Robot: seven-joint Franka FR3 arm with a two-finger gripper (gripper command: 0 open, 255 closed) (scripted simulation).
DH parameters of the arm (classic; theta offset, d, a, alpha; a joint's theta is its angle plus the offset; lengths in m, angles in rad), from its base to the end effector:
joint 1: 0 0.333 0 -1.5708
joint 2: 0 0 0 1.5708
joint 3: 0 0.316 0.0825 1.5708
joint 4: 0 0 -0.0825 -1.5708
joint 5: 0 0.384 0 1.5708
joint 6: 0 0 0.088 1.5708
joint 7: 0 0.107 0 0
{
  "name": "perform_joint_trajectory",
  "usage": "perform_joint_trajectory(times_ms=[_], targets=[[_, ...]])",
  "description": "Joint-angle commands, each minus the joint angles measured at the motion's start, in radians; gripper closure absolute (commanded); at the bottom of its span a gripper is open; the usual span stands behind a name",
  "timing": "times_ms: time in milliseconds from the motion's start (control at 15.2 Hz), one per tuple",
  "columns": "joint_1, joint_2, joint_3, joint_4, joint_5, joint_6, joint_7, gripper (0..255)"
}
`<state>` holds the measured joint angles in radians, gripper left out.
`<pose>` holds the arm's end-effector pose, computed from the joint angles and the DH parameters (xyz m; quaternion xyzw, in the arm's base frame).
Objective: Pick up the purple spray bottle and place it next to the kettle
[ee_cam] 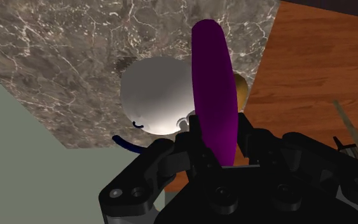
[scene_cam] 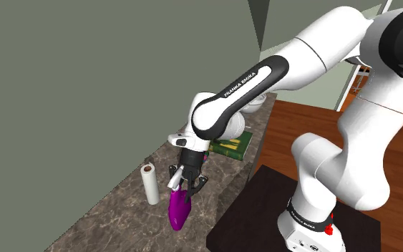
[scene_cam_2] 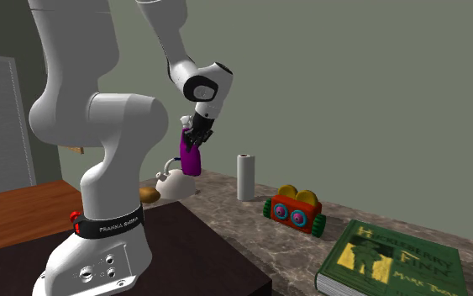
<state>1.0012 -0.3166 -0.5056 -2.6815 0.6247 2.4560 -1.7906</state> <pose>0.3523 0.2007 0.3292 -0.5918 -0.7587 -0.1682 0.2142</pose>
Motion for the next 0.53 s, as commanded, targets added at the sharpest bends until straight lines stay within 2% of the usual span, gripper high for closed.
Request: perform_joint_trajectory(times_ms=[0,462], targets=[[0.016,0.023,-0.011,-0.005,0.033,0.021,-0.033,255],[0.078,0.129,-0.056,-0.007,0.185,0.074,-0.182,255]])
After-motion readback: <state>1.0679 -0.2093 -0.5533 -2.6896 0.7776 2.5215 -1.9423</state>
